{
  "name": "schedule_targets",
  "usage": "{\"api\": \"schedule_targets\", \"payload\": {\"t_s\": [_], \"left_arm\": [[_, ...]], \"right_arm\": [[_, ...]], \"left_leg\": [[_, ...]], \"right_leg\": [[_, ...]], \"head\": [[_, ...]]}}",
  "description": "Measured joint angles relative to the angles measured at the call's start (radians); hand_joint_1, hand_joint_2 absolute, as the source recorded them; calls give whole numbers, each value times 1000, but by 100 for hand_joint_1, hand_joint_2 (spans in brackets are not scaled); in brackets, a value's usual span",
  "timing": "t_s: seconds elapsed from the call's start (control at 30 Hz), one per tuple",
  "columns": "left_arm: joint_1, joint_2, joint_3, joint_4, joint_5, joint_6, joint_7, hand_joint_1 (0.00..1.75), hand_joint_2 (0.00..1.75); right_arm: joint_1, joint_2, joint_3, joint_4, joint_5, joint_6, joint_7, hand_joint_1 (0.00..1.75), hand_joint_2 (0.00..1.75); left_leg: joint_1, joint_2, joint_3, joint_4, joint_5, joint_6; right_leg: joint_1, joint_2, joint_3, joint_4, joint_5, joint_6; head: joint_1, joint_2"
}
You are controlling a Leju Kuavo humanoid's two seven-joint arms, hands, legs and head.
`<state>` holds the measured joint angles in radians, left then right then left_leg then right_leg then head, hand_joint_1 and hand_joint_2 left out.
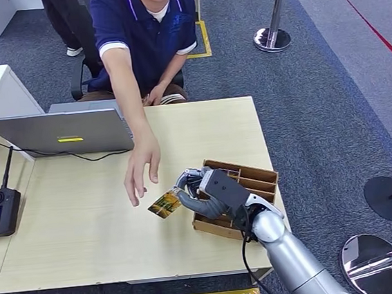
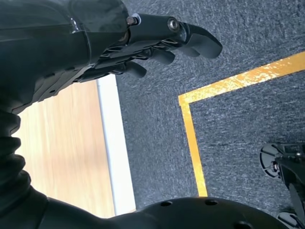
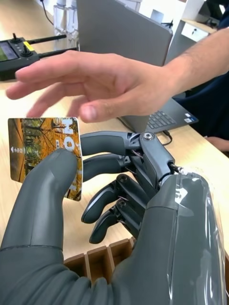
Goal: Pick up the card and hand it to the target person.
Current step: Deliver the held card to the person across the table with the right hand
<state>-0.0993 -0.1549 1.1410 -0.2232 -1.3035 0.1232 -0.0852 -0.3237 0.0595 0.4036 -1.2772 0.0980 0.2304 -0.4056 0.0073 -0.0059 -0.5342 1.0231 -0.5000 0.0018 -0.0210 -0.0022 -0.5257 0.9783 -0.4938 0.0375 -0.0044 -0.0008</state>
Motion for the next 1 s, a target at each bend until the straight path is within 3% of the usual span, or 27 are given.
{"api": "schedule_targets", "payload": {"t_s": [0.23, 0.47, 1.0], "left_arm": [[0, 0, 0, 0, 0, 1, 3, 0, 175], [0, 0, -8, 0, -3, 2, 3, 0, 175], [-1, 0, -18, 0, -13, 3, 3, 0, 175]], "right_arm": [[-14, 20, 0, 27, -5, -72, -22, 164, 175], [-58, 65, 1, 108, 63, -255, -54, 164, 175], [-116, 109, 2, 254, 66, -330, -97, 164, 175]], "left_leg": [[0, 0, 0, 0, 0, 0], [0, 0, 0, 0, 0, 0], [0, 0, 0, 0, 0, 0]], "right_leg": [[0, 0, 0, 0, 0, 0], [0, 0, 0, 0, 0, 0], [0, 0, 0, 0, 0, 0]], "head": [[0, 0], [0, 0], [0, 0]]}}
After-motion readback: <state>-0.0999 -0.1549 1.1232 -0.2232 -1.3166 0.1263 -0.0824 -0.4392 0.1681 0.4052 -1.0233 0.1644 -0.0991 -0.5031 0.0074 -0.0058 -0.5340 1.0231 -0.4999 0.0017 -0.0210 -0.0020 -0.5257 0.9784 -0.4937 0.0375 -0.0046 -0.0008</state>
